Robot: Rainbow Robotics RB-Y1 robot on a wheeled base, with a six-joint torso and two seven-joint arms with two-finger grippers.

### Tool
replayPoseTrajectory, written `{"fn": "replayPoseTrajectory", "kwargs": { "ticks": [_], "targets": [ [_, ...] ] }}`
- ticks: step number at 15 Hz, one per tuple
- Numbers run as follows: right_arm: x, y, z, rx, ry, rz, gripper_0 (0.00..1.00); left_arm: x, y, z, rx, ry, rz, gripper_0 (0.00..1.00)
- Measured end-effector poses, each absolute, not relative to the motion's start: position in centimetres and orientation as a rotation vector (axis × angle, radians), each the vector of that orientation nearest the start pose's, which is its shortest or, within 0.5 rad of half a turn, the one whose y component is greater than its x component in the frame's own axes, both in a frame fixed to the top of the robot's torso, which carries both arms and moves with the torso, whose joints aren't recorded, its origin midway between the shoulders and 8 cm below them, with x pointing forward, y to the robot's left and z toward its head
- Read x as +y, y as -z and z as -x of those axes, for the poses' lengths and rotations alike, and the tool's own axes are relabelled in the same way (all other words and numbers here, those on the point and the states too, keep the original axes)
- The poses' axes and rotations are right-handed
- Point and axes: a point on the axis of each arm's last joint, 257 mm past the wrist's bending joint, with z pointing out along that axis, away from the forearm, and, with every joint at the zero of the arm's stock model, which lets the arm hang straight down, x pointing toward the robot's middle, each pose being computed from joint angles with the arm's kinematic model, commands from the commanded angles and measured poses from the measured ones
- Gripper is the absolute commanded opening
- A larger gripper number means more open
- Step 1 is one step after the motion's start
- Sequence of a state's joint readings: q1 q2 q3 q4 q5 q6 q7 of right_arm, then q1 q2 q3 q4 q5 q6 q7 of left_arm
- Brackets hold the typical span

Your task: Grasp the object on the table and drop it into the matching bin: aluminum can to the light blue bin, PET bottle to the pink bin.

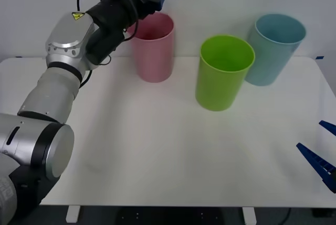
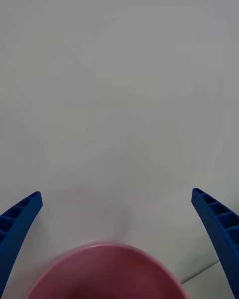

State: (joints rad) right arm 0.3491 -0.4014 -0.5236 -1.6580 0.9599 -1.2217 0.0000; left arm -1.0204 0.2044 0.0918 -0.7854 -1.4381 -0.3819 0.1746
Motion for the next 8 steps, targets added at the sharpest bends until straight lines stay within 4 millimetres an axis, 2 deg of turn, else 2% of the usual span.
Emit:
{"fn": "replayPoseTrajectory", "kwargs": {
  "ticks": [3,5,8],
  "targets": [
    [-33.0,16.9,-34.2,1.441,-0.567,0.465,1.0,9.4,-2.1,-70.7,1.328,0.484,-0.293,1.0],
    [-33.0,16.9,-34.2,1.441,-0.567,0.465,1.0,11.0,-2.0,-69.4,1.303,0.487,-0.281,1.0],
    [-33.0,16.9,-34.2,1.441,-0.567,0.465,1.0,14.0,-0.8,-67.8,1.298,0.5,-0.273,1.0]
  ]
}}
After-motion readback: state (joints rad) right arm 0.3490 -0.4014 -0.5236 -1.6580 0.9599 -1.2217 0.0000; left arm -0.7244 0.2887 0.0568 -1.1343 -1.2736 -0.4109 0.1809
